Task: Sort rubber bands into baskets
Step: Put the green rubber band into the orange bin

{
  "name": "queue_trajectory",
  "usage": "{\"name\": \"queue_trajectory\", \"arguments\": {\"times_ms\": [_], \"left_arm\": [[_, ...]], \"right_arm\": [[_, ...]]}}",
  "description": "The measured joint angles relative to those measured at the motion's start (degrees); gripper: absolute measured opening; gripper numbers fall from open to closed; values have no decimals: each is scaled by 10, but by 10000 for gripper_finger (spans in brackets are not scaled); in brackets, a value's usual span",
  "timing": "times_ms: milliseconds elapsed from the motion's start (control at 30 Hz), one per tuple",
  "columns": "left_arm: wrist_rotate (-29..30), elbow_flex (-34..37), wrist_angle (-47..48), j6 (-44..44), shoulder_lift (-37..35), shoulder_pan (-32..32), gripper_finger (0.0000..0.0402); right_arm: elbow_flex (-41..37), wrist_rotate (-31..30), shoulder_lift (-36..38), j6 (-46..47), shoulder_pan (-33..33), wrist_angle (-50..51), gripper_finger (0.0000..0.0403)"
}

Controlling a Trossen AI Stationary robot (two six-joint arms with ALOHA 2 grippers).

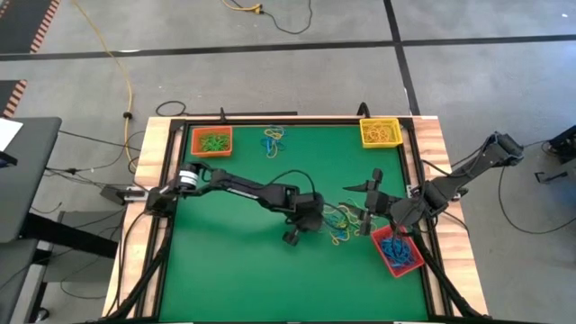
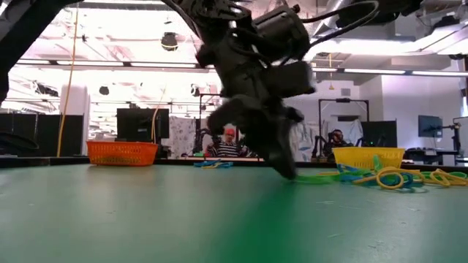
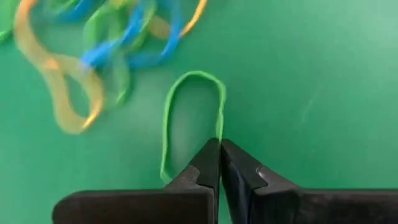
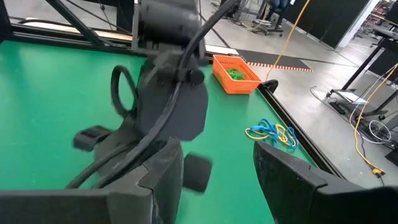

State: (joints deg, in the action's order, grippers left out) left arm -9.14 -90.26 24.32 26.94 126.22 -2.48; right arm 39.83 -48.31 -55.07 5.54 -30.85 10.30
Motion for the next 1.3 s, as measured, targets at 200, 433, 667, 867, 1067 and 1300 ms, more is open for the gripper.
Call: {"name": "queue_trajectory", "arguments": {"times_ms": [200, 433, 667, 867, 1067, 1300], "left_arm": [[90, -1, 118, 10, -72, 1, 0], [163, -1, 225, -12, -139, 2, 0], [207, -1, 293, -40, -218, 26, 0], [219, 23, 324, -60, -298, 71, 0], [231, 117, 311, -94, -395, 142, 0], [235, 272, 234, -131, -493, 243, 0]], "right_arm": [[0, 0, 0, 0, 0, 7, 223], [0, 0, -1, 22, 6, 32, 223], [0, 0, -9, 30, 10, 35, 223], [0, 0, -19, 31, 14, 38, 223], [0, 1, -40, 31, 31, 36, 223], [0, 2, -60, 30, 58, 30, 223]]}}
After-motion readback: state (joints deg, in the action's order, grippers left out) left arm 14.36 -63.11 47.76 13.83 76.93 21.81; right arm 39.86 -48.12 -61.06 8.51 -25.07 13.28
